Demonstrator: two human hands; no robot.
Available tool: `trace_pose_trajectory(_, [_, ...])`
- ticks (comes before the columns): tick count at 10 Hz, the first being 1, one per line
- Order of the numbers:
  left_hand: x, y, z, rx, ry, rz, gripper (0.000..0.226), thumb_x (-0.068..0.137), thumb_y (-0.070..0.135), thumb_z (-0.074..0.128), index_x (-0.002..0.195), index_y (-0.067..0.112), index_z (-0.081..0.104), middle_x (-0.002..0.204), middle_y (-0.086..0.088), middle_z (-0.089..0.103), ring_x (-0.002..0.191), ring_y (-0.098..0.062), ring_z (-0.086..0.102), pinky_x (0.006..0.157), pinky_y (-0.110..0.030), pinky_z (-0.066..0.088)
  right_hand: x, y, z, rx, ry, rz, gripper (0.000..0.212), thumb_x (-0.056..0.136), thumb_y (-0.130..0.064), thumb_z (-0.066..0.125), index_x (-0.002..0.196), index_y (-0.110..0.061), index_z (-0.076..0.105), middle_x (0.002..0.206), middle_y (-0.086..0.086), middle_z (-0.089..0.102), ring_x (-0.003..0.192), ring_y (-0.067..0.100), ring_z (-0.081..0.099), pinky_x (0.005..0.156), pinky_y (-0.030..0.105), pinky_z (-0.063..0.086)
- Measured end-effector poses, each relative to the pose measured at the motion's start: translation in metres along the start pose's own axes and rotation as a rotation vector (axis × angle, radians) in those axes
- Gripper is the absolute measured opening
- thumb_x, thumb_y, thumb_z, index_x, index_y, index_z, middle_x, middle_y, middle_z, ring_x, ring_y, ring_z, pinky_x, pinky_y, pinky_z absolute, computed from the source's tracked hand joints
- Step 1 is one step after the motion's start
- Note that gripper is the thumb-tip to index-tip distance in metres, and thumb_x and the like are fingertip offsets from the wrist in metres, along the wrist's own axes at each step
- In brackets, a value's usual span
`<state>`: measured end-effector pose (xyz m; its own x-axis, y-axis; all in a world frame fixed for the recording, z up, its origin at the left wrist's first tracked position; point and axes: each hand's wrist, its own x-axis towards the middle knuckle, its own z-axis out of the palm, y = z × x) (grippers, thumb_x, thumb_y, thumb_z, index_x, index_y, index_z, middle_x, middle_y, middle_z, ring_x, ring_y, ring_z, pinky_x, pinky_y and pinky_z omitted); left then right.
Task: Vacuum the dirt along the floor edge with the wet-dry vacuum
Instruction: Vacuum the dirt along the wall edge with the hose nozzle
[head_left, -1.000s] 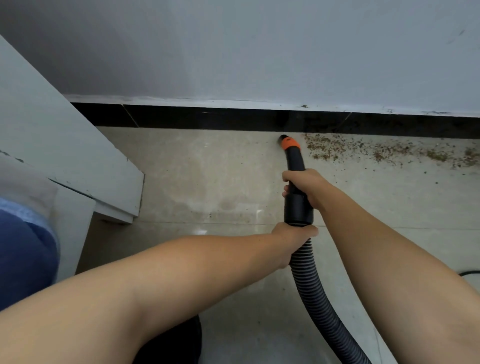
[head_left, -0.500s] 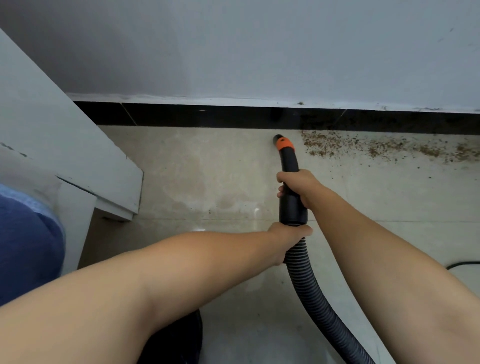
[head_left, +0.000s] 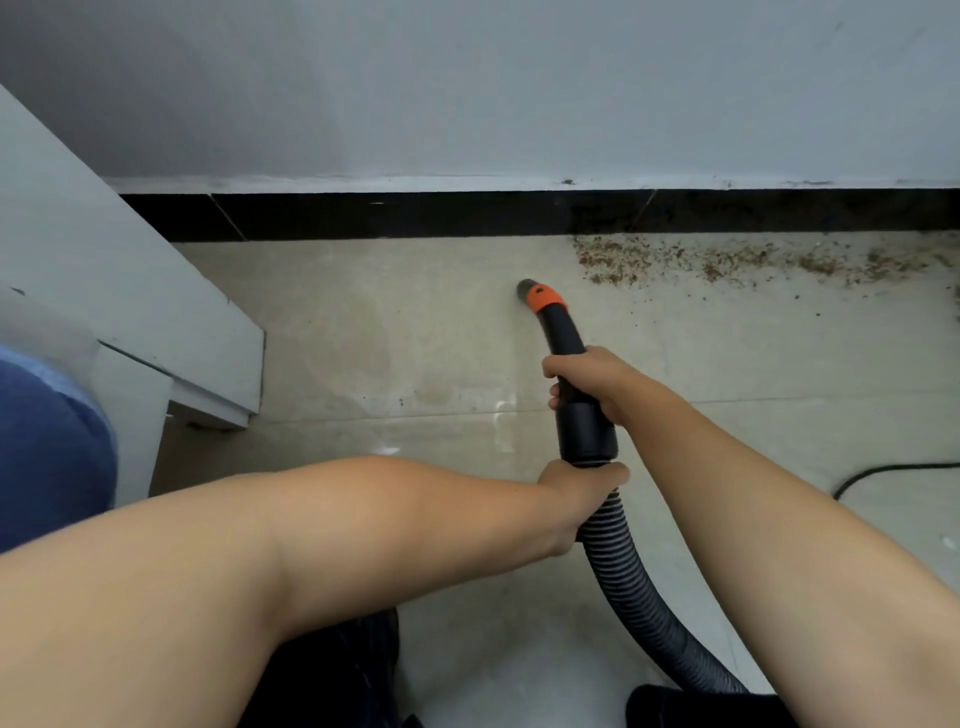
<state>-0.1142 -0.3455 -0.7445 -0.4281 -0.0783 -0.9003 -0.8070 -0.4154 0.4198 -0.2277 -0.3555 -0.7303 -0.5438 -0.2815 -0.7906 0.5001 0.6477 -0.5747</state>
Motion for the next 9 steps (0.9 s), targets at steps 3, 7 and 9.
trace_pose_trajectory(3, [-0.009,-0.004,0.051,0.037,-0.113,0.028,0.028,0.085,0.021,0.067,0.11,0.012,0.056,0.091,-0.003,0.059,0.083,-0.018,0.058,0.074,-0.031,0.049,-0.01,0.031,-0.069,0.129,0.119,0.065,0.013,0.086,-0.005,0.058,0.095,-0.005,0.048,0.066,0.01,0.057,0.05,0.019,0.057,0.043,0.021,0.048])
trace_pose_trajectory(7, [0.005,0.044,0.093,0.252,-0.1,-0.107,0.027,0.088,0.02,0.065,0.111,0.013,0.054,0.091,-0.002,0.059,0.09,-0.018,0.058,0.083,-0.035,0.049,0.02,0.042,-0.128,0.315,0.105,0.025,0.027,0.086,-0.006,0.059,0.11,-0.001,0.048,0.068,0.01,0.059,0.054,0.02,0.059,0.053,0.029,0.051])
trace_pose_trajectory(9, [-0.016,0.059,0.085,0.284,-0.075,-0.198,0.038,0.09,0.021,0.062,0.125,0.012,0.05,0.101,-0.004,0.059,0.096,-0.019,0.058,0.083,-0.034,0.049,0.011,0.025,-0.117,0.289,-0.15,0.067,0.012,0.085,-0.009,0.058,0.092,-0.007,0.049,0.062,0.006,0.058,0.039,0.013,0.059,0.044,0.021,0.049])
